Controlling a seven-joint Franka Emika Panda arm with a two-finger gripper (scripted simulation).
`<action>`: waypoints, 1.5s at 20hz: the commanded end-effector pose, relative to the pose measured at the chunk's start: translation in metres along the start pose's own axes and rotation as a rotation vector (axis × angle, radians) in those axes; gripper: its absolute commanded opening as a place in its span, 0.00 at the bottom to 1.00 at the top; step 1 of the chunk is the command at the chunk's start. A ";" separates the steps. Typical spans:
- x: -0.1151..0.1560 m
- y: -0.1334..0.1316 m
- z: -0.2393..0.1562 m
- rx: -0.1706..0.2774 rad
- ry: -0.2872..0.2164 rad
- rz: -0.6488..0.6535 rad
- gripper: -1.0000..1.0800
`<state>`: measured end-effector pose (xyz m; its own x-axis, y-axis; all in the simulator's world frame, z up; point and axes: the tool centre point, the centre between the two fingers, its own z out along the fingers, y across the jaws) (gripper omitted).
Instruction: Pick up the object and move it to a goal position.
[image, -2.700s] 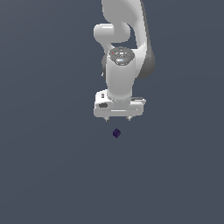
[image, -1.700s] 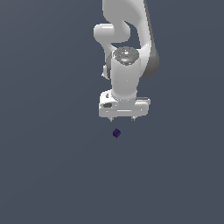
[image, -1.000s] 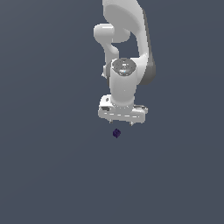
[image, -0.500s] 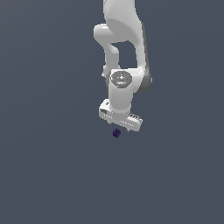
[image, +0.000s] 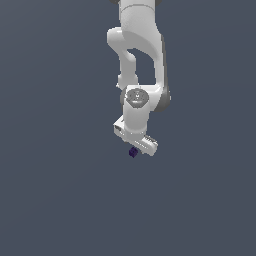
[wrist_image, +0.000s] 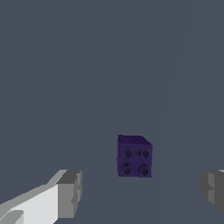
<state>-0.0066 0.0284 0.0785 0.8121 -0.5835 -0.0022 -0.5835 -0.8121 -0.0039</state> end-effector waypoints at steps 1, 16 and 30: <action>0.000 0.001 0.004 -0.002 0.002 0.026 0.96; -0.001 0.003 0.033 -0.004 0.002 0.042 0.96; 0.000 0.003 0.057 -0.004 0.002 0.044 0.00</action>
<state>-0.0082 0.0268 0.0222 0.7857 -0.6187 -0.0003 -0.6187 -0.7857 -0.0001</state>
